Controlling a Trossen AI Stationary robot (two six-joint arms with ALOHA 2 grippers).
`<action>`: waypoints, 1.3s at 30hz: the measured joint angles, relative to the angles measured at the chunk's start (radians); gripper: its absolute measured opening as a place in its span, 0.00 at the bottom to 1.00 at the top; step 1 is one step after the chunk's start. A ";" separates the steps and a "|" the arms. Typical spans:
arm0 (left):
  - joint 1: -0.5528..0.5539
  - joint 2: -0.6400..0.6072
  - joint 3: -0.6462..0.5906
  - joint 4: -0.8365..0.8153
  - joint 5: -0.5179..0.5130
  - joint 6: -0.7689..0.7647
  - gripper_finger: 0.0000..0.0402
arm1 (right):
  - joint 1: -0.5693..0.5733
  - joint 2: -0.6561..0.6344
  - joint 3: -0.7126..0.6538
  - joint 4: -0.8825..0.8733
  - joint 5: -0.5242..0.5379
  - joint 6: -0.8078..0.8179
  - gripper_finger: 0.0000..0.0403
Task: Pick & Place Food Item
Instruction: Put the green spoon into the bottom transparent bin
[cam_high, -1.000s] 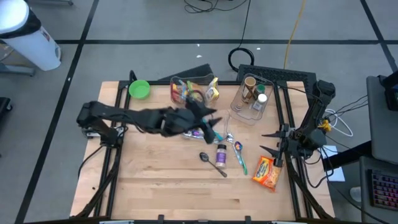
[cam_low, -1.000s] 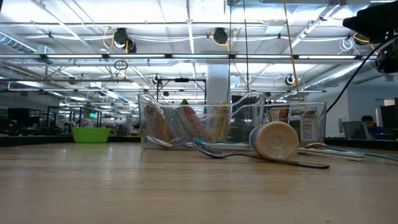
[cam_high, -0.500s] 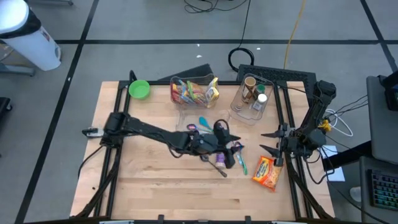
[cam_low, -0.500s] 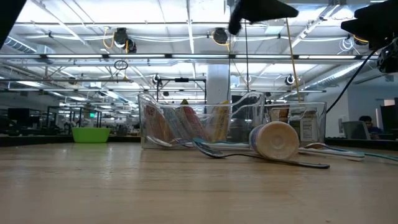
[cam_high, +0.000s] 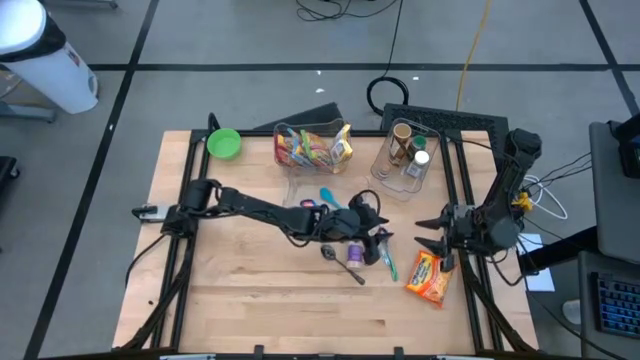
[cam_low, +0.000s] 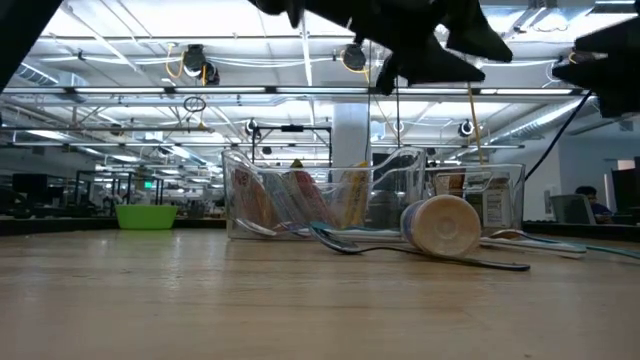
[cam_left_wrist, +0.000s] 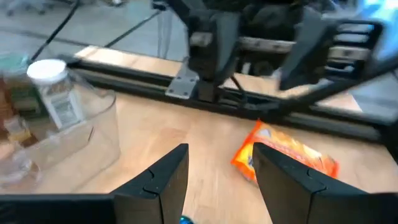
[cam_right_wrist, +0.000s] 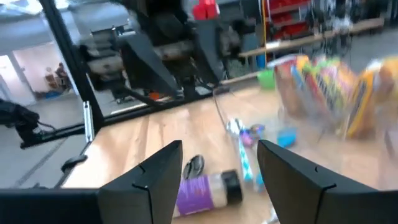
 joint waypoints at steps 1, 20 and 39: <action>0.000 -0.010 0.000 -0.017 0.016 0.032 0.46 | 0.000 0.015 0.000 -0.038 0.000 0.074 0.50; 0.001 -0.297 0.001 -0.577 -0.079 0.123 0.46 | -0.517 0.555 0.113 -0.300 -0.638 0.726 0.43; 0.053 -0.320 0.001 -0.643 -0.132 0.166 0.46 | -0.699 0.817 0.242 -0.398 -0.862 0.823 0.40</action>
